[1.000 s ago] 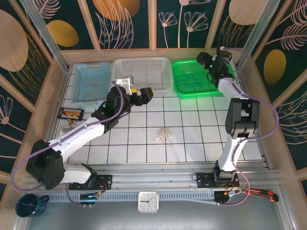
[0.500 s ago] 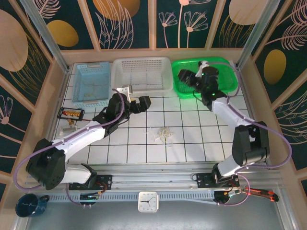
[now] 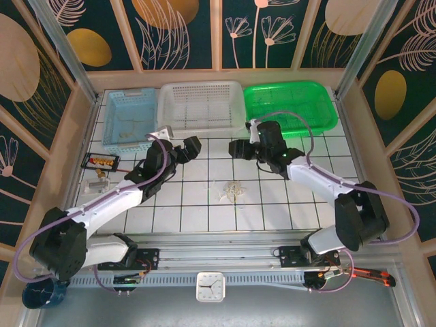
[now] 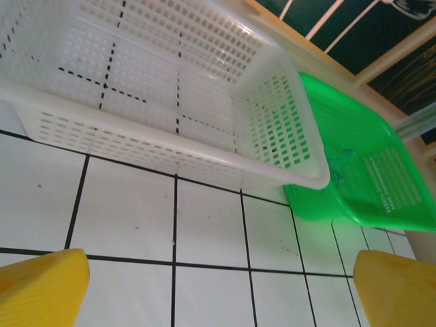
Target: Untangle the cables
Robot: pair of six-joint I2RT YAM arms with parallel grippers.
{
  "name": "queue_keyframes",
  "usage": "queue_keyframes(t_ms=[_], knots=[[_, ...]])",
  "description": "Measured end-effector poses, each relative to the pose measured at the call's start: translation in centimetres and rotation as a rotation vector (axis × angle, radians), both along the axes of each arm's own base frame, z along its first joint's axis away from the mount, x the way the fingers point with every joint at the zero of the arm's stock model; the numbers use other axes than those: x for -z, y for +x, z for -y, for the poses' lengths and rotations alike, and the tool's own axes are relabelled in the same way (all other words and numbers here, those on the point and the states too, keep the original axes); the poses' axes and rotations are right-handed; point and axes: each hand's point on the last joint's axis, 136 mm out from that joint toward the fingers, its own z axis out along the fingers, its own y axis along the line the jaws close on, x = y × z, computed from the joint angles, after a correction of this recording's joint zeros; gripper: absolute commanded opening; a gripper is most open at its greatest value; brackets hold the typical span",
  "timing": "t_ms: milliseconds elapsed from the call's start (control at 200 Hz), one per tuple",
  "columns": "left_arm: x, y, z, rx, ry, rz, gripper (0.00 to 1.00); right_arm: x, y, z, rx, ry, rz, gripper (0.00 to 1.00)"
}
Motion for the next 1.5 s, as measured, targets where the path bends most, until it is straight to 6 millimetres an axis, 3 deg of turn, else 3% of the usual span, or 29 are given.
queue_keyframes(t_ms=[280, 475, 636, 701, 901, 991, 1086, 1246, 1351, 1501], knots=[[0.4, 0.0, 0.0, -0.011, -0.025, -0.014, 0.99, 2.2, -4.4, 0.7, -0.036, -0.038, -0.043, 0.63], [2.5, 0.0, 1.0, 0.039, -0.013, -0.073, 0.99, 5.1, -7.7, 0.6, -0.087, -0.084, -0.103, 0.62], [3.9, -0.4, 2.3, 0.111, -0.007, -0.115, 0.99, 7.8, -9.8, 0.7, -0.104, -0.106, -0.168, 0.50], [4.1, -0.6, 2.8, 0.141, -0.009, -0.124, 0.99, 8.8, -10.1, 0.6, -0.105, -0.109, -0.191, 0.37], [4.7, -0.9, 3.9, 0.201, -0.025, -0.139, 0.99, 10.9, -9.4, -0.4, -0.093, -0.094, -0.241, 0.00], [4.9, -0.9, 4.3, 0.221, -0.032, -0.145, 0.99, 10.7, -8.3, -1.0, -0.078, -0.075, -0.239, 0.00], [5.2, -1.1, 4.6, 0.238, -0.036, -0.156, 0.99, 9.3, -6.1, -1.2, -0.034, -0.020, -0.209, 0.00], [5.7, -1.3, 5.1, 0.266, -0.042, -0.170, 0.99, 7.4, -2.7, 0.2, 0.092, 0.088, -0.185, 0.00], [5.9, -1.4, 5.3, 0.279, -0.047, -0.176, 0.99, 7.0, -2.1, 0.5, 0.126, 0.122, -0.190, 0.23], [6.0, -1.5, 5.6, 0.294, -0.052, -0.181, 0.99, 6.7, -2.4, 0.8, 0.140, 0.133, -0.193, 0.30]])
